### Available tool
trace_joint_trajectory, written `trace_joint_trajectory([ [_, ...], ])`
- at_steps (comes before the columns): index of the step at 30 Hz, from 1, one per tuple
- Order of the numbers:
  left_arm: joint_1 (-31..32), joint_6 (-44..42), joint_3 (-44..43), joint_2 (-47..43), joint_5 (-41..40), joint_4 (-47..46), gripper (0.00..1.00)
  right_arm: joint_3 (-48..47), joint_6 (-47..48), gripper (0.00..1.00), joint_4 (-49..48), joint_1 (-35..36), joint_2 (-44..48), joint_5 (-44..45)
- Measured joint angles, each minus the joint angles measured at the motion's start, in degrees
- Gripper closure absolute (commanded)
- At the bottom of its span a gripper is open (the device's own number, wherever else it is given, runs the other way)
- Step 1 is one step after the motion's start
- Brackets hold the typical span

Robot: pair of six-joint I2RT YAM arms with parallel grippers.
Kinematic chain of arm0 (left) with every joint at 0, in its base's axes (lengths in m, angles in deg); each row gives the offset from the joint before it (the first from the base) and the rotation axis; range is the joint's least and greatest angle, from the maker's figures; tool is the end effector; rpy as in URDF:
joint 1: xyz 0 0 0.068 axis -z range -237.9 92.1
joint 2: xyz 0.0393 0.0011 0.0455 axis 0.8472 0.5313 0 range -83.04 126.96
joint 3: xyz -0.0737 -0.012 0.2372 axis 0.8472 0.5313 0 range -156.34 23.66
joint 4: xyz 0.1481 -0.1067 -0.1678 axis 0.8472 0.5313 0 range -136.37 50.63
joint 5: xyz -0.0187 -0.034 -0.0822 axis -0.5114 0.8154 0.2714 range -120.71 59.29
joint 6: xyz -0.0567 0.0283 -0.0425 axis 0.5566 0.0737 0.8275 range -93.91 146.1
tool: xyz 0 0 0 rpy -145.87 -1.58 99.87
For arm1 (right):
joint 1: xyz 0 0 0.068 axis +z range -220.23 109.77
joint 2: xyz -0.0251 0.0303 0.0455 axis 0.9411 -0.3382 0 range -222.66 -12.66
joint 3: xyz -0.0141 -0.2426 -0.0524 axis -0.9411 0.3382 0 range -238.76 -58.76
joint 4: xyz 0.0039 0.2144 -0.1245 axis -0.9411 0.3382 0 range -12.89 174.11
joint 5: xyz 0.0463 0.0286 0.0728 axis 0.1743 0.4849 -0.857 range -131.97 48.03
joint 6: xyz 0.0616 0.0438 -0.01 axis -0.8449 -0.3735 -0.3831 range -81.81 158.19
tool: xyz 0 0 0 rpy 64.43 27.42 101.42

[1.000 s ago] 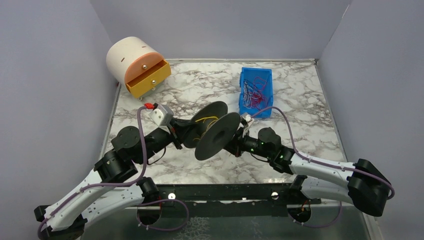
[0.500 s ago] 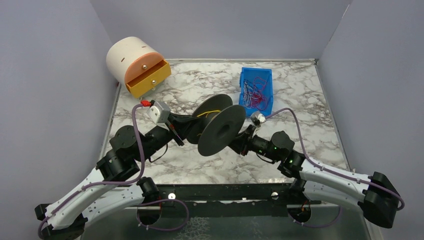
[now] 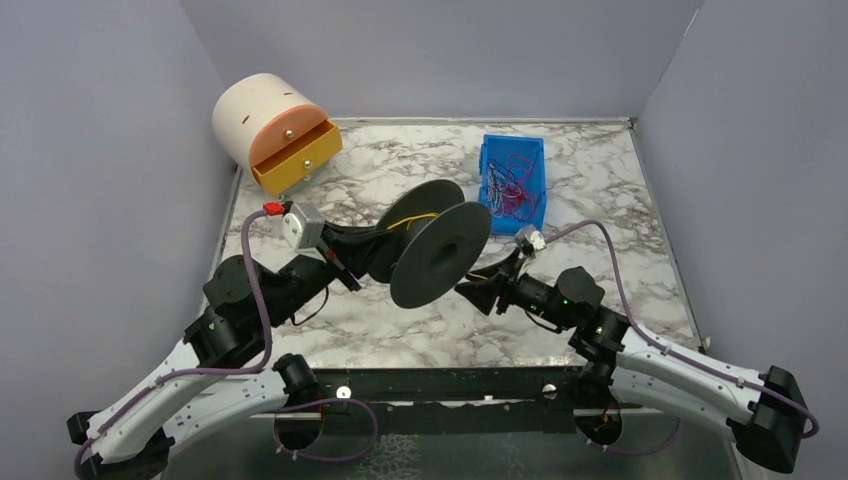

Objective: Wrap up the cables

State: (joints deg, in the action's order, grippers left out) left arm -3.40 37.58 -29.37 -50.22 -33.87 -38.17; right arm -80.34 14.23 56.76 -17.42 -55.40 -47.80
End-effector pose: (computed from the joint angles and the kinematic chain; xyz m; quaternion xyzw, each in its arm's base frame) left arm 0.0901 -0.1203 0.4077 0.2107 0.5930 -0.4086 0.6610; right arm 0.1273 0.1788 0.2463 -0.2117 0.6798 0.4638 0.5272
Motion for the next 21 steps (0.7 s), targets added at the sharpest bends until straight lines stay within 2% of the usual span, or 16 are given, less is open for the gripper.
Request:
trace_joint_trajectory([
  [9, 0.0, -1.2, -0.9, -0.9, -1.1, 0.7, 1.0, -1.9, 1.2, 0.45, 9.7, 0.0, 6.3, 2.1],
  [21, 0.0, -3.1, -1.0, -1.0, -2.9, 1.4, 1.0, -13.7, 8.9, 0.43, 24.0, 0.0, 9.9, 6.9],
])
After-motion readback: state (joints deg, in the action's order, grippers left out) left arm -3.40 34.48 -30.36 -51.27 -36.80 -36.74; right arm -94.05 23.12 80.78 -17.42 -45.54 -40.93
